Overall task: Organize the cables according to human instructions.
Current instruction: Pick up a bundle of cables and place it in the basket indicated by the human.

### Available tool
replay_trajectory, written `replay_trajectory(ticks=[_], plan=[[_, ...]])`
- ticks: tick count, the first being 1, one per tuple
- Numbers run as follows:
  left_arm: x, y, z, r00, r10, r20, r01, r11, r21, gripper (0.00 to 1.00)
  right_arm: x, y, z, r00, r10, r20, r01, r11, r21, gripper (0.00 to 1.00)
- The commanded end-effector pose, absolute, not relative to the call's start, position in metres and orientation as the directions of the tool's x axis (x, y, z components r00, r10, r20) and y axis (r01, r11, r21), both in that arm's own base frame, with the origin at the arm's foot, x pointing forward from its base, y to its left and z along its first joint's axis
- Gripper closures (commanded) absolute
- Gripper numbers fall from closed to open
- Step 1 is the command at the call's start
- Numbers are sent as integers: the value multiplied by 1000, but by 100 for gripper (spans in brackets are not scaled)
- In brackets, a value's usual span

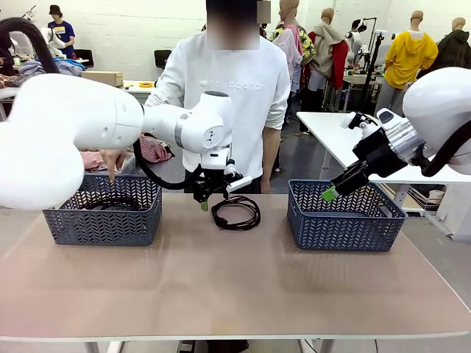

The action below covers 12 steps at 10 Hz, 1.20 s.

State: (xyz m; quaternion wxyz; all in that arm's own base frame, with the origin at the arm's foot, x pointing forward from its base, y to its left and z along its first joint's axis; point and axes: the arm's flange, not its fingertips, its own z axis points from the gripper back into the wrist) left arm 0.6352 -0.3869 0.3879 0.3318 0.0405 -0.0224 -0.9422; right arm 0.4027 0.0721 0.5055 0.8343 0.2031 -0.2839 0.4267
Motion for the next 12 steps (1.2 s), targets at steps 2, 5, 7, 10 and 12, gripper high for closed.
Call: replay_trajectory(ticks=[2,5,7,10,12], plan=[[663,-383,379,-790,-607,-83,607,-794,33,0,405,71,506,459,584,670,-837,538,104,0],[641,-388,379,-781,-622,-62,619,-783,62,0,405,71,506,459,584,670,-837,538,104,0],[641,-388,379,-781,-622,-62,619,-783,62,0,405,71,506,459,584,670,-837,538,104,0],[652,-390,368,-810,-582,-80,579,-813,50,0,405,71,506,459,584,670,-837,538,104,0],[664,-389,361,-825,-557,-94,557,-830,26,0,405,71,506,459,584,670,-837,538,104,0]])
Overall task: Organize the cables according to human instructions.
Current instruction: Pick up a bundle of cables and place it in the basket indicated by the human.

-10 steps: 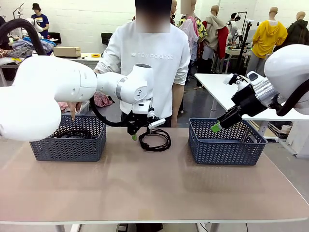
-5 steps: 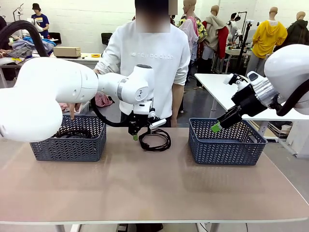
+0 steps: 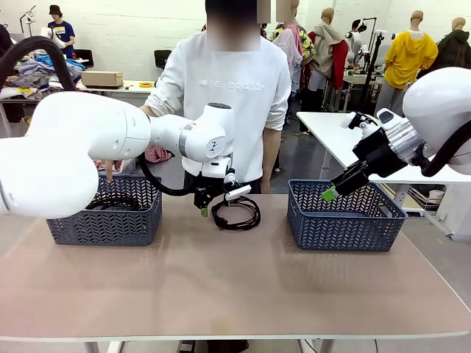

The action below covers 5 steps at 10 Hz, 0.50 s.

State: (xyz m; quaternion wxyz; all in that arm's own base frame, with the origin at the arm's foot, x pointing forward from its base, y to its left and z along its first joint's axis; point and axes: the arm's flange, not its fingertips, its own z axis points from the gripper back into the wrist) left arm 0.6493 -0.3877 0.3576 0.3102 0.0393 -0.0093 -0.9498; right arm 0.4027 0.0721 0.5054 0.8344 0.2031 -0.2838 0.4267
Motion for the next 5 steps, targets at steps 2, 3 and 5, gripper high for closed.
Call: replay_trajectory(ticks=[2,3,5], plan=[[670,-388,353,-828,-554,-85,555,-831,14,0,405,71,506,459,584,670,-837,538,104,0],[675,-388,347,-830,-552,-82,553,-833,10,0,405,71,506,459,584,670,-837,538,104,0],[682,-390,338,-836,-543,-80,545,-839,2,0,405,71,506,459,584,670,-837,538,104,0]])
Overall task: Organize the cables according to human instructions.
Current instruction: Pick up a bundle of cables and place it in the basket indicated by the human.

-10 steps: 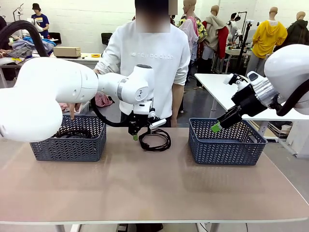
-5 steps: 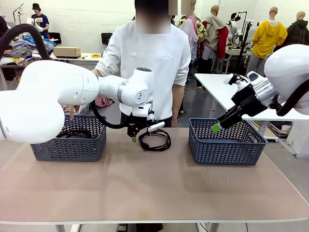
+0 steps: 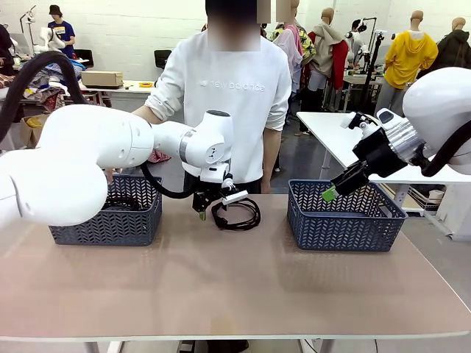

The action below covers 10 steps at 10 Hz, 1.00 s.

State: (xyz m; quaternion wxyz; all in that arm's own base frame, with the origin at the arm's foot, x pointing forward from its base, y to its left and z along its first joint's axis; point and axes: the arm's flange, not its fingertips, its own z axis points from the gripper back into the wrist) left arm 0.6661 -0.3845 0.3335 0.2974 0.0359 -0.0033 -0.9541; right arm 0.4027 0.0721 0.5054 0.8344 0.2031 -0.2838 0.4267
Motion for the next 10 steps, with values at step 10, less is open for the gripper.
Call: replay_trajectory(ticks=[10], plan=[[697,-395,320,-853,-517,-72,520,-854,-25,0,405,71,506,459,584,670,-837,538,104,0]])
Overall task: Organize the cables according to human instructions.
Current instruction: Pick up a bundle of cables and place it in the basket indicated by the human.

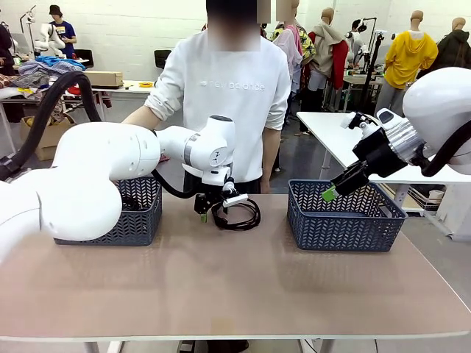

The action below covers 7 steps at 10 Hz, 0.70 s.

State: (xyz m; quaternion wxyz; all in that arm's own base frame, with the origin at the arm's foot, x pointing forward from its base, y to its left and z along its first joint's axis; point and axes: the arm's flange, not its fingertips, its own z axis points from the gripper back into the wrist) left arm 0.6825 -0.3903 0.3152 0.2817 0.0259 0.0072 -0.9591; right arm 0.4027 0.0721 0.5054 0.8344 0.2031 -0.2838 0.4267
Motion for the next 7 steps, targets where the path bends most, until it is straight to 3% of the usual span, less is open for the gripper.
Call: replay_trajectory(ticks=[1,2,3,4,5,6,7], plan=[[699,-395,321,-851,-521,-72,523,-852,-20,17,405,71,506,459,584,670,-837,538,104,0],[699,-395,321,-850,-522,-72,524,-851,-21,20,405,71,506,459,584,670,-837,538,104,0],[700,-396,322,-850,-522,-69,524,-851,-21,37,405,71,506,459,584,670,-837,538,104,0],[701,-397,322,-850,-523,-69,525,-851,-21,40,405,71,506,459,584,670,-837,538,104,0],[702,-397,322,-848,-525,-70,528,-849,-22,57,405,71,506,459,584,670,-837,538,104,0],[702,-398,322,-848,-525,-70,528,-849,-21,60,405,71,506,459,584,670,-837,538,104,0],[702,-398,323,-848,-525,-71,527,-850,-21,77,405,71,506,459,584,670,-837,538,104,0]])
